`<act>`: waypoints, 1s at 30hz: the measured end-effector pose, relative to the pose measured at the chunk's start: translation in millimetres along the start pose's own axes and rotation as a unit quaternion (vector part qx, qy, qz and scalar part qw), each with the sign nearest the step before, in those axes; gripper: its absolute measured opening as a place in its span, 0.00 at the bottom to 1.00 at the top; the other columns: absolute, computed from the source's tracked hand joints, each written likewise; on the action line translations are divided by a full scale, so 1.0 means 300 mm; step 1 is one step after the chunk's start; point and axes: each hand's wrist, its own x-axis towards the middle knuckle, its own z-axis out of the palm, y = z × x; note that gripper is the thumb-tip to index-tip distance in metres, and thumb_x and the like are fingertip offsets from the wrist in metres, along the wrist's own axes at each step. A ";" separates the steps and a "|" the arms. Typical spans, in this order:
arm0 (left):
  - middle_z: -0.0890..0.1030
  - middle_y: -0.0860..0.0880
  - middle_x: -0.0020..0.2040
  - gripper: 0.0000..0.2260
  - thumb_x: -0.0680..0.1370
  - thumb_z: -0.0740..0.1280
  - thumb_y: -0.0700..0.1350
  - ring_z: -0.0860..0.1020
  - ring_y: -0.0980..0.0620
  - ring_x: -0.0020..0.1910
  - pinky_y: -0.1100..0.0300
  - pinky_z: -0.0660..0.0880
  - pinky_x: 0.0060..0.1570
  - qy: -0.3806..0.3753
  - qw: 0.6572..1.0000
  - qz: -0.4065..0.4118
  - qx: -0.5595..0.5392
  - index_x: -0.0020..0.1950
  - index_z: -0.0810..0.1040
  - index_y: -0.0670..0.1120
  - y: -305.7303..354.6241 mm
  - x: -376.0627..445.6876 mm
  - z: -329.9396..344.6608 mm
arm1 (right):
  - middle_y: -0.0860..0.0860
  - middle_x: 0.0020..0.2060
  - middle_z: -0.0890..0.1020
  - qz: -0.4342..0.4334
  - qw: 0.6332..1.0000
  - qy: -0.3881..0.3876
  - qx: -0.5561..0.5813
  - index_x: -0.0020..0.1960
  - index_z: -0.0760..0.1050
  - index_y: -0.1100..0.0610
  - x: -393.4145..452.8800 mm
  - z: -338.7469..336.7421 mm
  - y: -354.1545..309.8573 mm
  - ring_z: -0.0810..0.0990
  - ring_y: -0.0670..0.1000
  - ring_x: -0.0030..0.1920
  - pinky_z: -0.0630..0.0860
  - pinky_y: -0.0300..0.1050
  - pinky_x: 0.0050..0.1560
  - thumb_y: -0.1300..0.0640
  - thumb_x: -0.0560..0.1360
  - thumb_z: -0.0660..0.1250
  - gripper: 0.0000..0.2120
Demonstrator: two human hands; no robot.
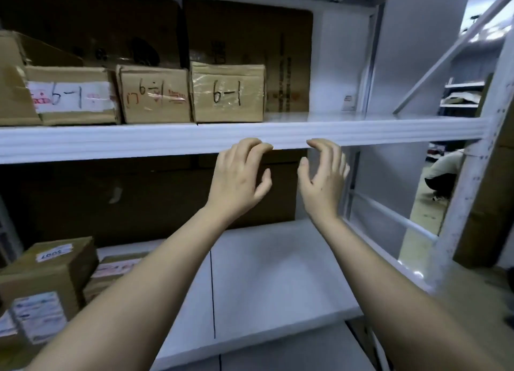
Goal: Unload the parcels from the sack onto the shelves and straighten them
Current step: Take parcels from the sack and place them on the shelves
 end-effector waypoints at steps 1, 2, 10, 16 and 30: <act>0.77 0.42 0.56 0.19 0.71 0.64 0.46 0.78 0.43 0.52 0.50 0.72 0.47 -0.025 1.000 0.013 0.006 0.60 0.77 0.41 0.038 -0.021 0.031 | 0.53 0.58 0.77 -0.002 1.000 -0.016 -0.016 0.61 0.75 0.57 -0.030 -0.033 0.045 0.73 0.53 0.60 0.66 0.50 0.58 0.56 0.75 0.61 0.16; 0.77 0.42 0.56 0.19 0.72 0.65 0.46 0.78 0.43 0.52 0.51 0.72 0.47 -0.049 0.999 0.021 0.008 0.60 0.77 0.41 0.076 -0.045 0.062 | 0.53 0.58 0.77 -0.001 0.999 -0.035 -0.028 0.61 0.75 0.57 -0.062 -0.065 0.091 0.73 0.52 0.59 0.66 0.50 0.58 0.56 0.75 0.61 0.16; 0.74 0.43 0.62 0.23 0.74 0.66 0.48 0.76 0.43 0.56 0.51 0.71 0.50 -0.244 0.969 -0.009 0.022 0.68 0.71 0.43 0.499 -0.278 0.359 | 0.52 0.57 0.76 0.035 0.961 -0.243 -0.129 0.61 0.73 0.56 -0.325 -0.414 0.518 0.73 0.54 0.58 0.67 0.49 0.58 0.56 0.75 0.61 0.15; 0.70 0.45 0.65 0.22 0.77 0.62 0.49 0.72 0.44 0.60 0.51 0.69 0.55 -0.407 0.908 -0.098 -0.022 0.71 0.66 0.47 0.900 -0.470 0.584 | 0.53 0.56 0.77 0.073 0.883 -0.421 -0.194 0.60 0.75 0.55 -0.573 -0.801 0.860 0.74 0.56 0.58 0.68 0.52 0.56 0.57 0.75 0.63 0.14; 0.64 0.41 0.71 0.27 0.79 0.58 0.56 0.69 0.41 0.65 0.51 0.69 0.58 -0.715 0.679 -0.123 -0.108 0.75 0.58 0.46 1.502 -0.756 1.092 | 0.56 0.63 0.70 0.316 0.609 -0.674 -0.274 0.67 0.68 0.55 -0.878 -1.284 1.431 0.73 0.58 0.60 0.73 0.53 0.58 0.50 0.80 0.58 0.18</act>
